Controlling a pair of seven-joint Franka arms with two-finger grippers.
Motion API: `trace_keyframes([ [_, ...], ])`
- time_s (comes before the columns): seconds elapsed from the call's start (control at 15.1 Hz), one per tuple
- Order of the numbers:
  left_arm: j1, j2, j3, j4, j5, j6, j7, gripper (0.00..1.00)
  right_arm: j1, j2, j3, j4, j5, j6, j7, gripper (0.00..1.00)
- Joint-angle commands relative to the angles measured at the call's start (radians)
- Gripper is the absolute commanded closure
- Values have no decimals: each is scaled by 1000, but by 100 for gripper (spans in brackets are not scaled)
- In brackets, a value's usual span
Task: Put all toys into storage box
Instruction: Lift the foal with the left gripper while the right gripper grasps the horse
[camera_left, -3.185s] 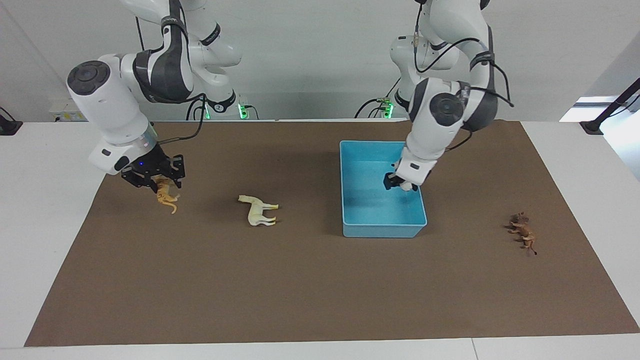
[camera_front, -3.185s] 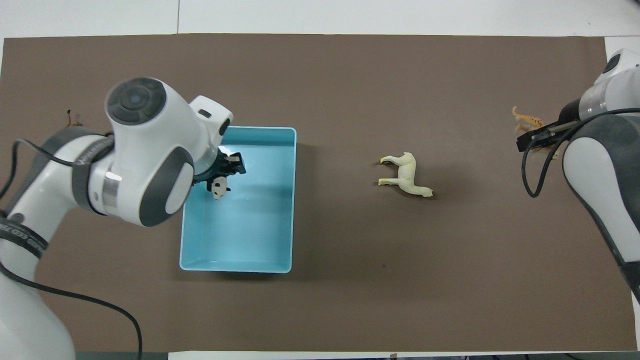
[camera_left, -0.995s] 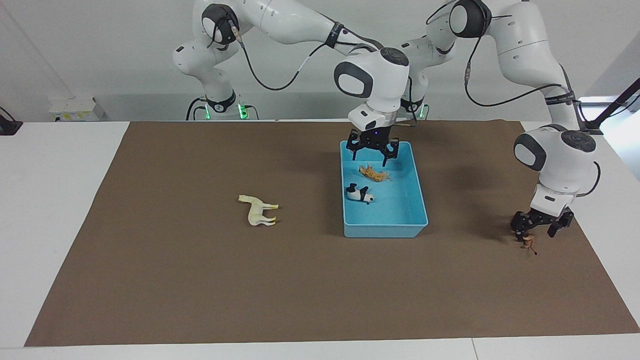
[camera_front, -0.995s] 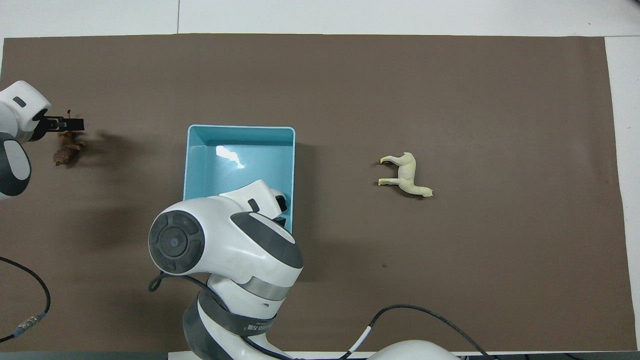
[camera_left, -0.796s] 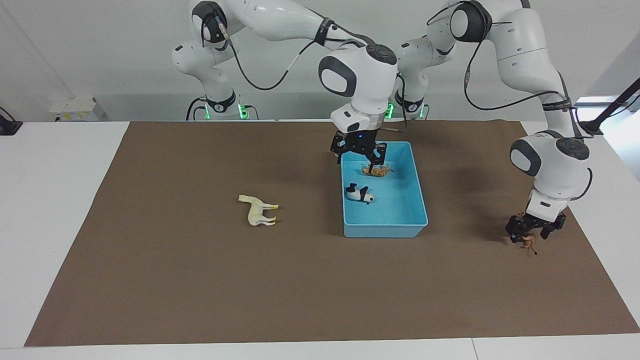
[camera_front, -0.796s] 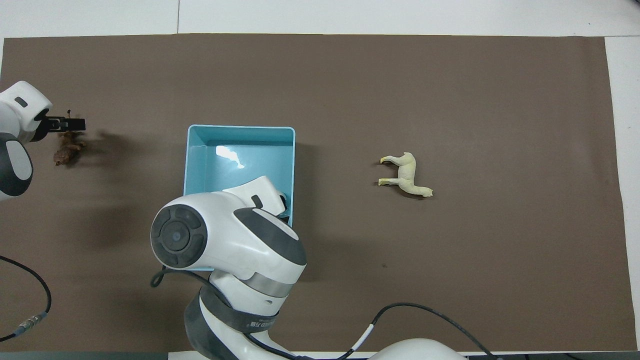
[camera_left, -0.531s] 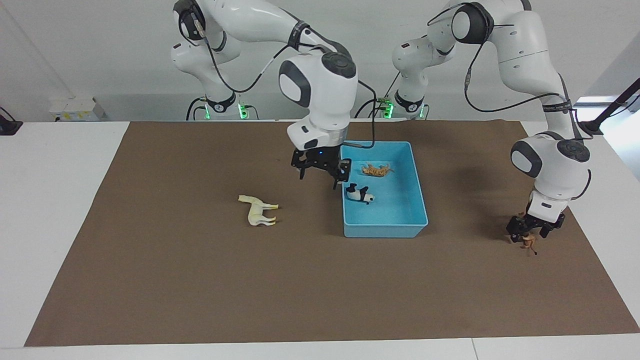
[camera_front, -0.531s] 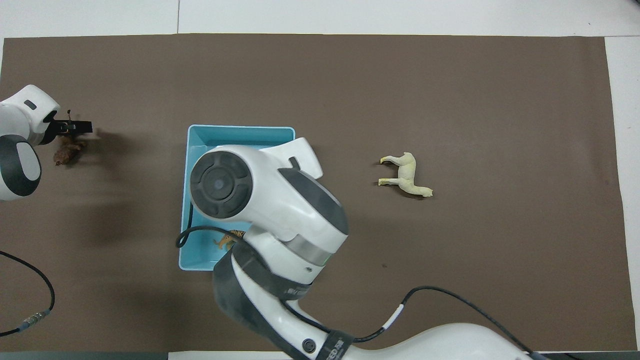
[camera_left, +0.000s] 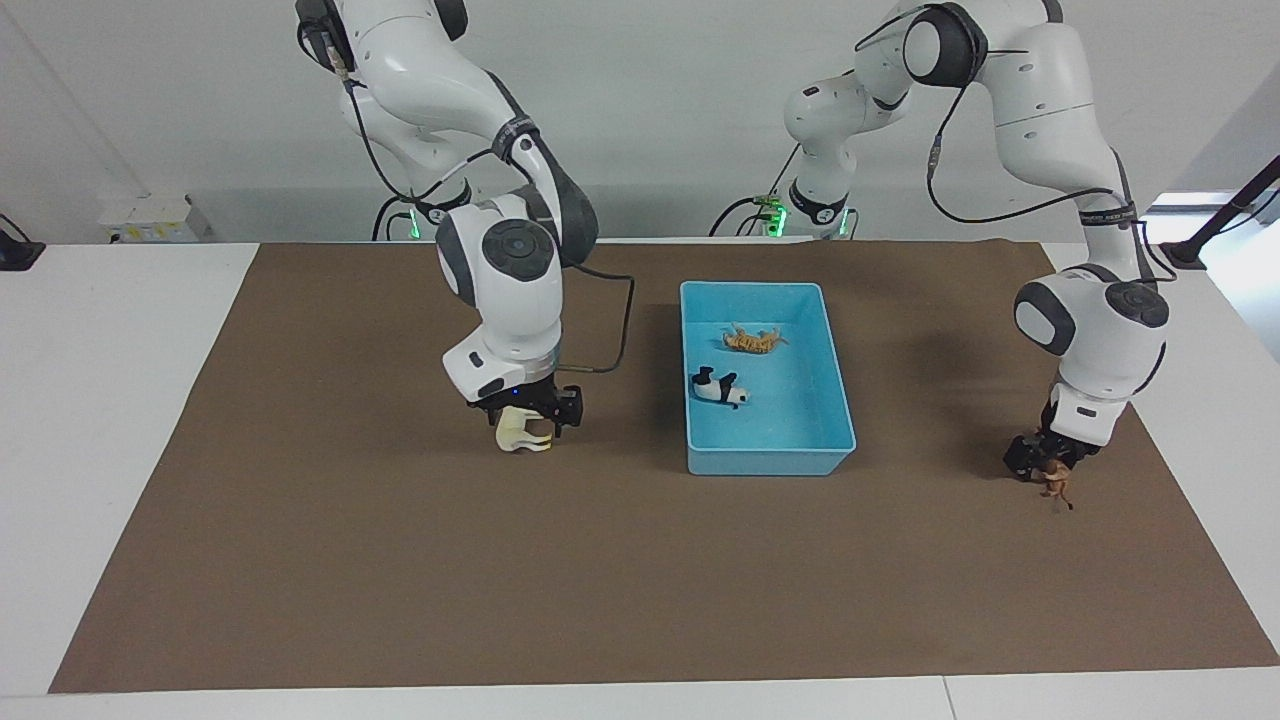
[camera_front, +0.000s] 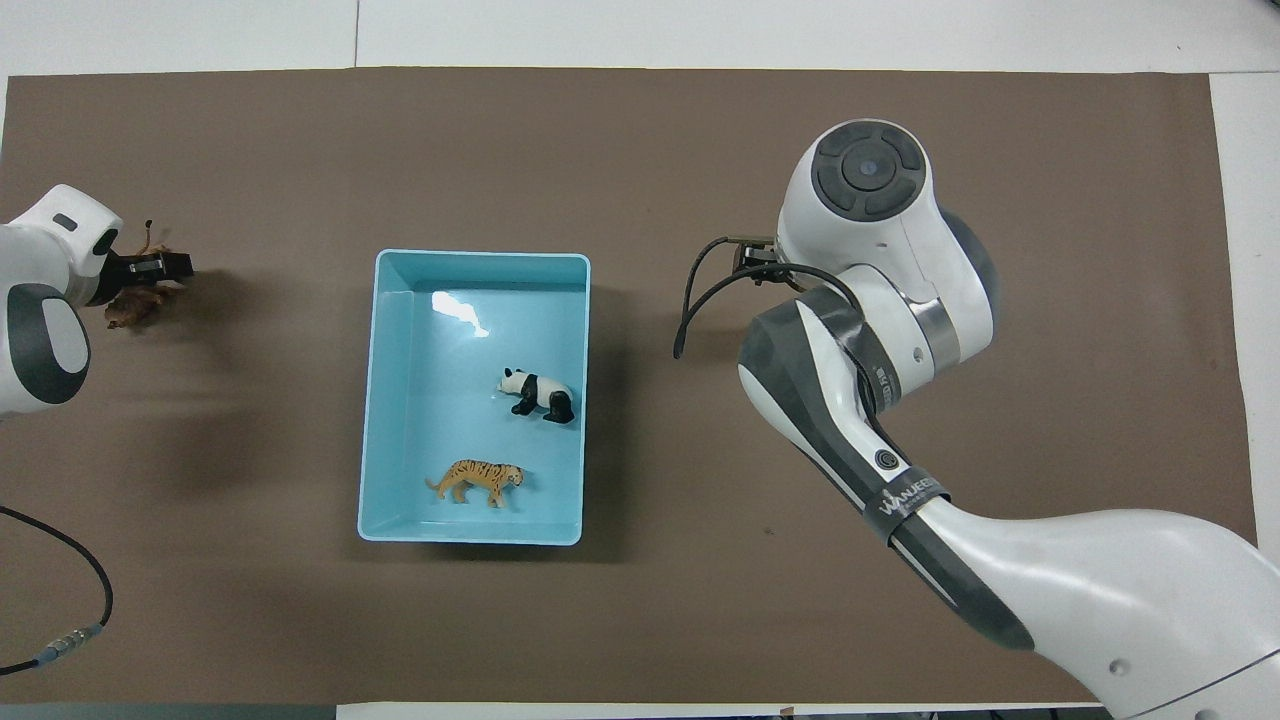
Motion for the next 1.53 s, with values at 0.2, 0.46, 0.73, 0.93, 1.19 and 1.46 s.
trace_keyframes([
  [0.2,-37,-13,3,33,-9,-106,-42,100,-55,-90,12,-219,38,109,-137,0],
  [0.46,-125,-100,-5,115,-9,-351,-185,100,-56,-89,12,-282,39,210,-144,0],
  [0.73,-279,-265,-8,98,-76,-640,-387,100,-58,-89,12,-333,39,272,-148,0],
  [0.93,-461,-350,-8,-13,-81,-697,-629,100,-68,-89,12,-356,39,315,-188,14],
  [1.19,-644,-426,-8,-230,-81,-484,-884,100,-55,-89,12,-365,39,350,-174,100],
  [1.46,-676,-436,-8,-230,-81,-462,-906,0,-26,-86,13,-278,40,236,-145,100],
])
